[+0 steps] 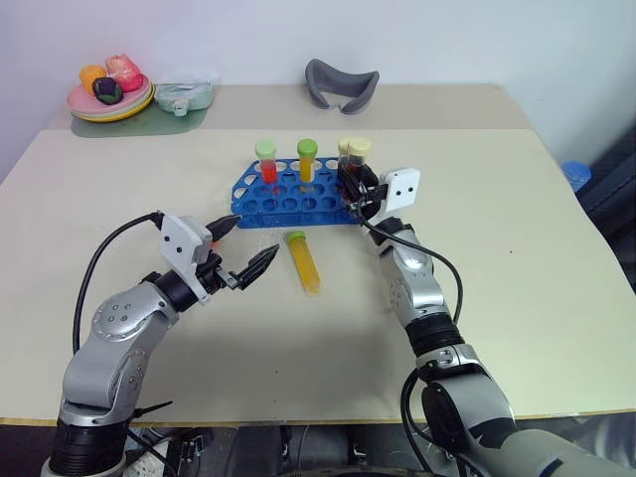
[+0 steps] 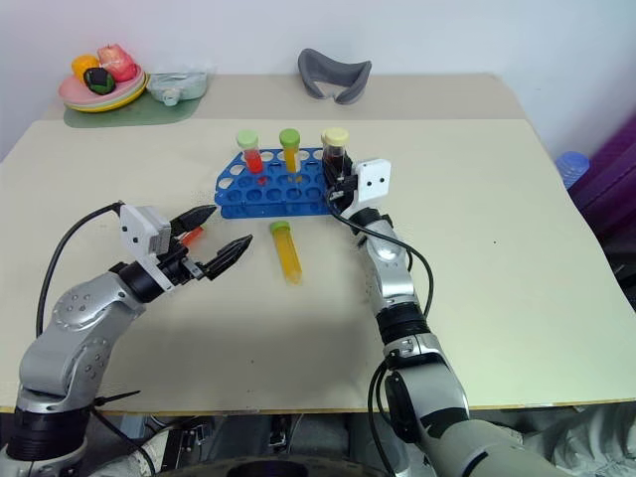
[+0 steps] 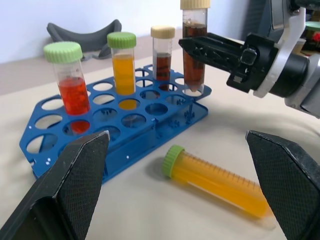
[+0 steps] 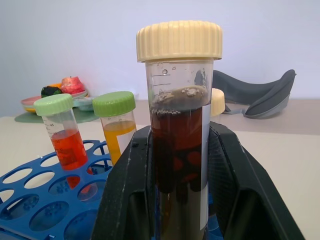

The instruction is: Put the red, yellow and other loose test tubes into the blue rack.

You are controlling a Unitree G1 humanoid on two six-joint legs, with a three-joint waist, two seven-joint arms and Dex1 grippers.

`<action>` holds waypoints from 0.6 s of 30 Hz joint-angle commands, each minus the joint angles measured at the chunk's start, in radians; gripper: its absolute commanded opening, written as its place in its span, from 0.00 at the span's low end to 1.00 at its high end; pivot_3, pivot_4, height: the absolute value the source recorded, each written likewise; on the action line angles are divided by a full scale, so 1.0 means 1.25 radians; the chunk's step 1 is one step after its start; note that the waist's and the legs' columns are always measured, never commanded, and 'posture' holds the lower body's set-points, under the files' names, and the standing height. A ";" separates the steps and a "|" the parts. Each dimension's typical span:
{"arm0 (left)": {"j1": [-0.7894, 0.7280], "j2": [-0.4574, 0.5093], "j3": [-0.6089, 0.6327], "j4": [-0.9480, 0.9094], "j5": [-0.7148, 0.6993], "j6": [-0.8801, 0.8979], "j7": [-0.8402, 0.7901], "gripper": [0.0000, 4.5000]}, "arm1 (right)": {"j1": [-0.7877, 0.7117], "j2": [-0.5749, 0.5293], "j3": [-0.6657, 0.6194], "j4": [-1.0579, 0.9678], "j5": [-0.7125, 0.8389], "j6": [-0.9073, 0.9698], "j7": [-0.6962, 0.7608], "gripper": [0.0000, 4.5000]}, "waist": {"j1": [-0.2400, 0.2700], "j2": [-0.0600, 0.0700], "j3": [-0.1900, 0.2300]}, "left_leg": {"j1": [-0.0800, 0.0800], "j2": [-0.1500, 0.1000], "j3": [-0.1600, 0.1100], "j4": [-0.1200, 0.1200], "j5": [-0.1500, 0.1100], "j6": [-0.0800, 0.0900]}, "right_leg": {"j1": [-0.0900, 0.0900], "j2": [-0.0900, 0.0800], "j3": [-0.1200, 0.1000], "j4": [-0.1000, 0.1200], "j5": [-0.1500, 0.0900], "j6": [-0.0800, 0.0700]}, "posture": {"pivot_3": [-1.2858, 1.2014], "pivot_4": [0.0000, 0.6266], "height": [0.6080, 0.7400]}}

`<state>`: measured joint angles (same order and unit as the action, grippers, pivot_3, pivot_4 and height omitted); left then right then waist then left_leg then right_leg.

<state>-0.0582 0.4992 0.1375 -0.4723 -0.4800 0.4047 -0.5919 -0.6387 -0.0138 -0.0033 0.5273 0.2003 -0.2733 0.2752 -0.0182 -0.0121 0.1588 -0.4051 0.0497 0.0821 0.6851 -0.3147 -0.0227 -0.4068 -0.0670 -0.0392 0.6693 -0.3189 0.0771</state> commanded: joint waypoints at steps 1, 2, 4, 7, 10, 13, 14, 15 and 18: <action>-0.001 0.005 0.001 -0.024 -0.001 -0.013 -0.005 1.00 | -0.009 0.002 -0.017 0.012 -0.003 -0.016 0.000 0.19 | 0.001 0.000 0.000 | 0.000 0.000 0.000 0.000 0.000 0.000 | 0.000 0.000 0.000 0.000 0.000 0.000 | 0.52 0.24 0.96; -0.001 0.005 0.001 -0.025 -0.002 -0.012 -0.005 1.00 | -0.012 0.004 -0.017 0.016 -0.003 -0.019 0.001 0.19 | 0.001 0.000 0.000 | 0.001 0.000 0.000 0.000 0.000 0.000 | 0.001 0.000 0.000 0.000 0.000 0.000 | 0.52 0.24 0.96; 0.002 0.005 0.001 -0.028 -0.003 -0.011 -0.006 1.00 | -0.016 0.007 -0.017 0.024 -0.005 -0.026 0.002 0.19 | 0.000 0.000 0.000 | 0.001 0.000 0.000 0.000 0.000 0.000 | 0.001 0.000 0.000 0.000 0.000 0.000 | 0.52 0.24 0.96; 0.006 0.004 0.000 -0.032 -0.005 -0.009 -0.007 1.00 | -0.026 0.010 -0.019 0.044 -0.008 -0.040 0.002 0.19 | 0.000 0.000 0.000 | 0.001 0.000 0.000 0.000 0.000 0.000 | 0.001 0.000 0.000 0.000 0.000 0.000 | 0.52 0.24 0.96; 0.009 0.004 0.000 -0.035 -0.006 -0.008 -0.007 1.00 | -0.038 0.011 -0.023 0.071 -0.012 -0.057 0.001 0.19 | -0.001 0.000 0.000 | 0.001 0.000 0.000 0.000 0.000 0.000 | 0.001 0.000 0.000 0.000 0.000 0.000 | 0.52 0.24 0.96; 0.010 0.004 0.000 -0.037 -0.006 -0.006 -0.006 1.00 | -0.048 0.013 -0.025 0.094 -0.016 -0.075 0.006 0.19 | -0.001 0.000 0.000 | 0.001 0.000 0.000 0.000 0.000 0.000 | 0.001 0.000 0.000 0.000 0.000 0.000 | 0.52 0.24 0.96; 0.011 0.004 0.000 -0.038 -0.006 -0.006 -0.005 1.00 | -0.049 0.014 -0.025 0.098 -0.015 -0.079 0.012 0.19 | -0.001 0.000 0.000 | 0.001 0.000 0.000 0.000 0.000 0.000 | 0.001 0.000 0.000 0.000 0.000 0.000 | 0.52 0.24 0.96; 0.012 0.004 0.000 -0.039 -0.006 -0.006 -0.005 1.00 | -0.050 0.014 -0.026 0.101 -0.015 -0.082 0.015 0.19 | -0.002 0.000 0.000 | 0.001 0.000 0.000 0.000 0.000 0.000 | 0.001 0.000 0.000 0.000 0.000 0.000 | 0.52 0.24 0.96; 0.019 0.004 0.003 -0.044 -0.007 -0.005 -0.004 1.00 | -0.044 0.017 -0.027 0.084 -0.006 -0.081 0.026 0.52 | -0.002 0.000 0.000 | 0.001 0.000 0.000 0.000 0.000 0.000 | 0.001 0.000 0.000 0.000 0.000 0.000 | 0.52 0.24 0.96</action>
<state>-0.0408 0.4992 0.1330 -0.4791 -0.4804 0.4054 -0.5992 -0.6768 -0.0005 -0.0267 0.6682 0.1803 -0.3516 0.2977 -0.0204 -0.0120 0.1588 -0.4040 0.0499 0.0820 0.6852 -0.3147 -0.0228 -0.4059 -0.0667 -0.0390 0.6696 -0.3189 0.0770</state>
